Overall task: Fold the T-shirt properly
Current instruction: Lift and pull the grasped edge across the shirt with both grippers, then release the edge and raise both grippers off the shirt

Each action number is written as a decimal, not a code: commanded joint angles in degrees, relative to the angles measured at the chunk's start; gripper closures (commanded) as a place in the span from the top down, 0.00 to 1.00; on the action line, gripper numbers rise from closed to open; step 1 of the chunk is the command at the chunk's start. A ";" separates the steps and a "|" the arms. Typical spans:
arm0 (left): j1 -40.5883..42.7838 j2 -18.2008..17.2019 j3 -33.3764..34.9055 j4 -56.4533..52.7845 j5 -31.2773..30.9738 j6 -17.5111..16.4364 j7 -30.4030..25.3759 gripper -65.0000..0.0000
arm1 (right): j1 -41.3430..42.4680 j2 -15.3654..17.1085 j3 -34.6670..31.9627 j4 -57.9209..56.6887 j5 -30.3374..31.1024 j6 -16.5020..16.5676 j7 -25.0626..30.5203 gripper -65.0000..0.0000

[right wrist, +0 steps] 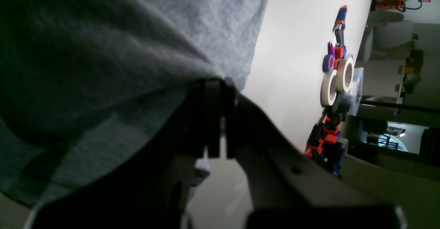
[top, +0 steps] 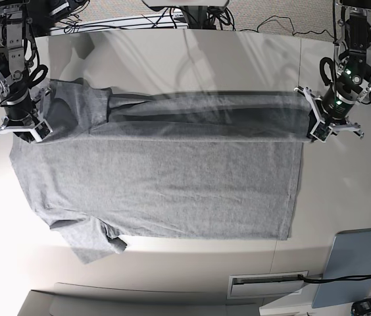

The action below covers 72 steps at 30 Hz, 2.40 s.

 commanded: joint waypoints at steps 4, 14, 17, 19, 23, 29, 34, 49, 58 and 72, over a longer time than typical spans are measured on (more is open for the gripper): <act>-1.27 -0.94 -0.44 0.87 -1.90 -0.33 -1.05 0.00 | 0.46 0.98 0.48 0.70 -0.33 -0.90 0.24 0.00; -4.07 -0.94 -0.44 0.87 -1.95 -1.55 -0.44 0.00 | 0.46 0.98 0.48 0.70 -0.33 -0.90 -0.28 0.00; -4.07 -0.94 -0.44 0.87 -1.95 -1.55 -0.44 0.00 | 0.46 0.98 0.48 0.70 -0.31 -0.90 -0.28 0.00; -4.07 -0.94 -0.44 0.87 -1.95 -1.55 -0.46 0.00 | 0.48 0.98 0.48 0.70 -0.31 -0.90 -0.24 0.00; -4.09 -0.96 -0.44 0.87 -2.84 -1.55 -0.46 0.00 | 0.48 0.98 0.48 0.70 0.59 -0.90 -0.20 0.00; -4.11 -0.96 -0.44 0.87 -4.15 -0.96 -0.46 0.14 | 0.48 0.98 0.50 0.70 0.59 -2.58 0.11 0.23; -4.09 -0.98 -0.44 0.87 -4.33 0.85 -0.42 0.41 | 0.48 0.98 0.50 0.70 1.18 -4.42 0.07 0.29; 3.63 -0.92 -0.46 3.63 -14.80 -9.29 7.72 0.24 | -4.81 0.98 0.50 10.56 12.04 -1.01 -8.96 0.29; 9.92 2.05 -0.46 4.33 -14.73 -9.31 6.71 0.24 | -14.47 1.01 0.50 14.29 11.72 2.82 -10.54 0.29; 9.70 2.73 -0.46 4.33 -14.34 -9.25 6.40 0.24 | -20.28 0.98 0.50 10.03 -0.61 2.67 -5.53 0.29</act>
